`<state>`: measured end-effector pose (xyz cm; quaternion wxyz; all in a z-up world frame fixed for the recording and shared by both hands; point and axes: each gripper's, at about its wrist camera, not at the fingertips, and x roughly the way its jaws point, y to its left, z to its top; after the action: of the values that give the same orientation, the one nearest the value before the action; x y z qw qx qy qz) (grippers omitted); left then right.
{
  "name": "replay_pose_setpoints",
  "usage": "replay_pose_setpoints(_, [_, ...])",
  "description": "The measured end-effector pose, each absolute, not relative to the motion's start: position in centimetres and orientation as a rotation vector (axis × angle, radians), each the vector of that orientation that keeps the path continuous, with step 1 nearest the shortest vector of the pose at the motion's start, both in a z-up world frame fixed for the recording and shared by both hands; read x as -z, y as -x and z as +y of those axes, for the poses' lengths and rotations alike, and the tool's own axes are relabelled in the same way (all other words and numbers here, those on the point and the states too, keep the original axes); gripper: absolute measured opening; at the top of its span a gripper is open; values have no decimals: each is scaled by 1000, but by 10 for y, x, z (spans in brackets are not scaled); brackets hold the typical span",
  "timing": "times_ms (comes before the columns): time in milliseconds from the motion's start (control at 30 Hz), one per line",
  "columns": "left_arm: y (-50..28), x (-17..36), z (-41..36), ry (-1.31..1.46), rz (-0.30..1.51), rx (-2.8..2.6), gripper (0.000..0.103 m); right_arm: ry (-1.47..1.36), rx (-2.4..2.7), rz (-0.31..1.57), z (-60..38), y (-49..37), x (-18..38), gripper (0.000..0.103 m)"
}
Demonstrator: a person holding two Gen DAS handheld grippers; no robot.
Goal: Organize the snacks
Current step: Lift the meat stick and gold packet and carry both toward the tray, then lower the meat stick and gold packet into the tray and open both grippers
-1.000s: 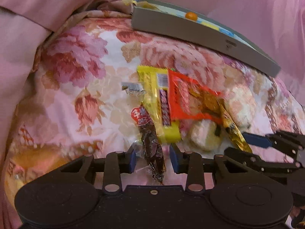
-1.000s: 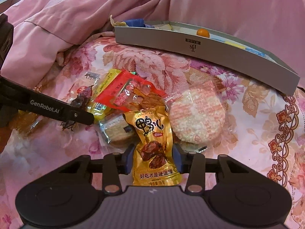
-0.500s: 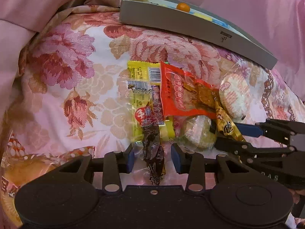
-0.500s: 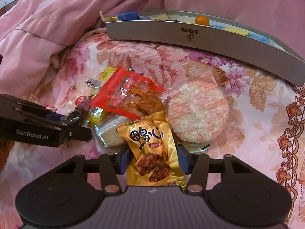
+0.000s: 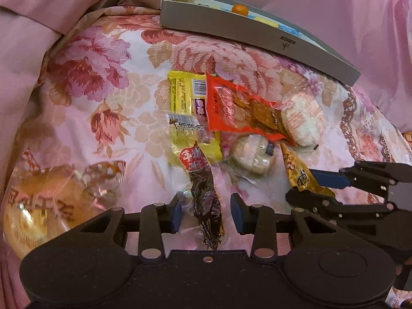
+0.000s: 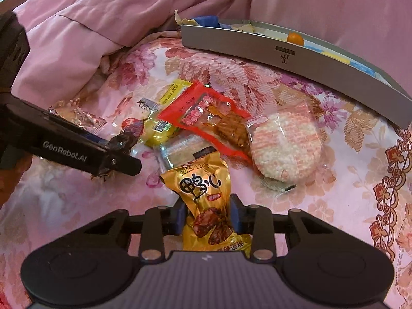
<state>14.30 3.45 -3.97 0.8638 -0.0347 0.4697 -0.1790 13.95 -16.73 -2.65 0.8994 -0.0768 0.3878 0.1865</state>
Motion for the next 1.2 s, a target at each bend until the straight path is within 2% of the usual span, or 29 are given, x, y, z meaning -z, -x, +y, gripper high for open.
replay_pose_setpoints(567, [-116, 25, 39, 72, 894, 453, 40, 167, -369, 801, -167, -131, 13, 38])
replay_pose_setpoints(900, [-136, -17, 30, 102, 768, 469, 40, 158, -348, 715, -169, -138, -12, 38])
replay_pose_setpoints(1200, [-198, -74, 1, 35, 599, 514, 40, 119, -281, 567, -185, -178, -56, 38])
